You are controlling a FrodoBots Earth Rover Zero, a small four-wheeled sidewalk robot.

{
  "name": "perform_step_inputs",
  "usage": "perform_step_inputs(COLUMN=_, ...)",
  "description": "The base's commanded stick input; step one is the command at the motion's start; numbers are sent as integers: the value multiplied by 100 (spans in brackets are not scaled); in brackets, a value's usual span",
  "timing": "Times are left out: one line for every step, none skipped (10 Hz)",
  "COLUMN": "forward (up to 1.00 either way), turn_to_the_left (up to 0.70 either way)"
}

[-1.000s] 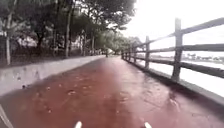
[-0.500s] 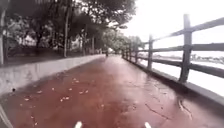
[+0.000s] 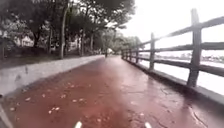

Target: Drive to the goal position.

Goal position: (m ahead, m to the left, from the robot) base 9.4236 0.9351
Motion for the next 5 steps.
perform_step_inputs(forward=50, turn_to_the_left=0)
perform_step_inputs(forward=50, turn_to_the_left=0)
perform_step_inputs(forward=50, turn_to_the_left=5)
perform_step_inputs(forward=50, turn_to_the_left=39)
perform_step_inputs(forward=50, turn_to_the_left=50)
